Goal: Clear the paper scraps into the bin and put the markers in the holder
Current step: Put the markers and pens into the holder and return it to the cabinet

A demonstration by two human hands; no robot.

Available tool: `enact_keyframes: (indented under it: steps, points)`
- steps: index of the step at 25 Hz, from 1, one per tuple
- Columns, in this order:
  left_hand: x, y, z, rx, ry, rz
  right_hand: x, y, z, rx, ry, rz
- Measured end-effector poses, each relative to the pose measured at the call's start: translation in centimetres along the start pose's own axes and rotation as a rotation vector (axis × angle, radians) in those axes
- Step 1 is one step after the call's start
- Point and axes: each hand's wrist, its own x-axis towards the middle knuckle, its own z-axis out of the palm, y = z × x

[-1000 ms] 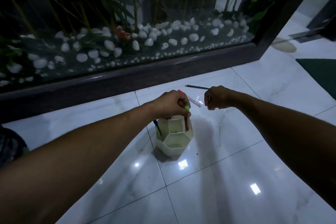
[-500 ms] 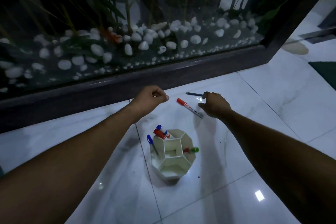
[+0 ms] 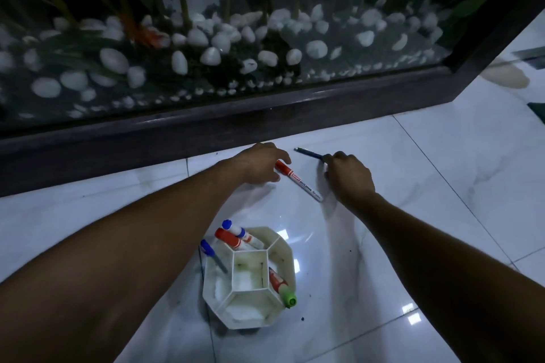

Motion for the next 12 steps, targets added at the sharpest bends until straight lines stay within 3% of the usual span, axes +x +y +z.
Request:
enact_keyframes:
  steps: [6,12]
  points:
    - [0.8,0.9,1.2,0.233,0.059,0.002,0.6,-0.1,-0.3,0.031,0.023,0.014]
    - [-2.0,-0.4,0.8,-0.037,0.07,-0.056,0.8,-0.5,0.3,0.131,-0.003,0.141]
